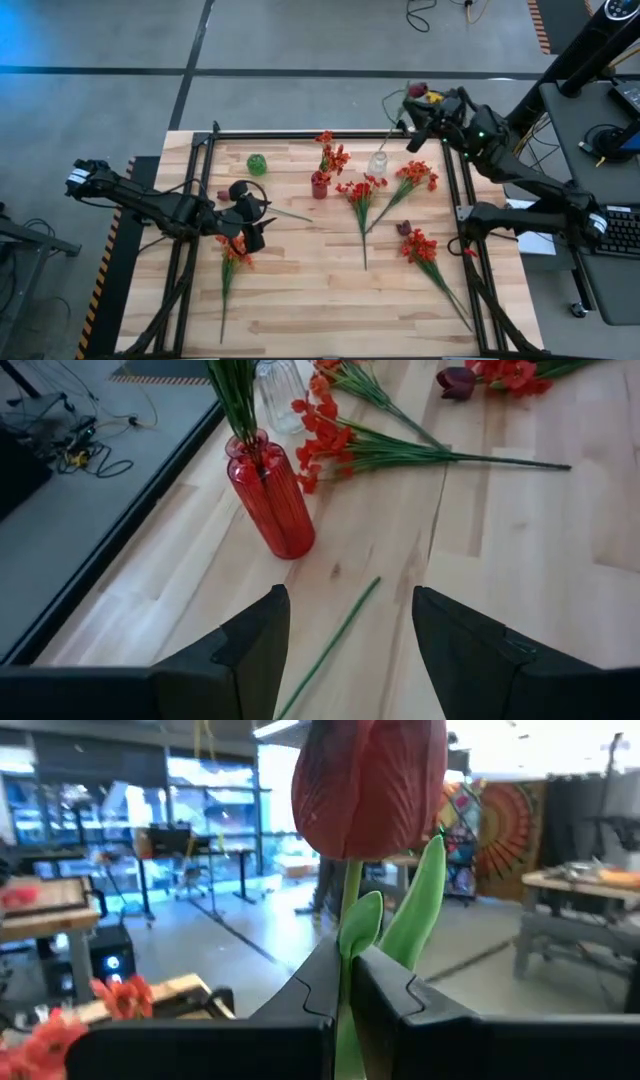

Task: Sort flowers into vase by color
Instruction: Put the bottom left red flower into the transparent vase

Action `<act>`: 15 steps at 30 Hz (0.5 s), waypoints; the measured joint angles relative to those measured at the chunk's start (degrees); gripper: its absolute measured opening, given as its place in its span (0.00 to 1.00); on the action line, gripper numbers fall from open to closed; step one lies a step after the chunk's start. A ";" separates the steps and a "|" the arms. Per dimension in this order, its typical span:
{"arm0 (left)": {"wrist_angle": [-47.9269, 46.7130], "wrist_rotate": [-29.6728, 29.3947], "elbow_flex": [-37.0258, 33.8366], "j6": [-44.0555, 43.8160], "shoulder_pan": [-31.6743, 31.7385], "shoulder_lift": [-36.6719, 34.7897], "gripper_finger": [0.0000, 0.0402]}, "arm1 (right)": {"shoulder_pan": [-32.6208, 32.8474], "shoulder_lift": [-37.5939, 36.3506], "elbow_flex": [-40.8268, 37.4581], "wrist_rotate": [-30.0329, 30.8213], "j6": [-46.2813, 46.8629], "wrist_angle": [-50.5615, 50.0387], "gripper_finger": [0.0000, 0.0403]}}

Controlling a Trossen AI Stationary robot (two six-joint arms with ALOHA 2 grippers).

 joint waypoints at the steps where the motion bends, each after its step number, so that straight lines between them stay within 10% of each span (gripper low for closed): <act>1: 0.00 -0.38 0.00 0.18 0.00 0.00 0.48 | -0.25 -0.32 0.00 0.02 0.01 -1.17 0.03; 15: 0.80 -0.70 0.02 0.38 0.02 0.02 0.48 | -0.39 3.30 -0.26 -0.01 -0.31 -1.34 0.03</act>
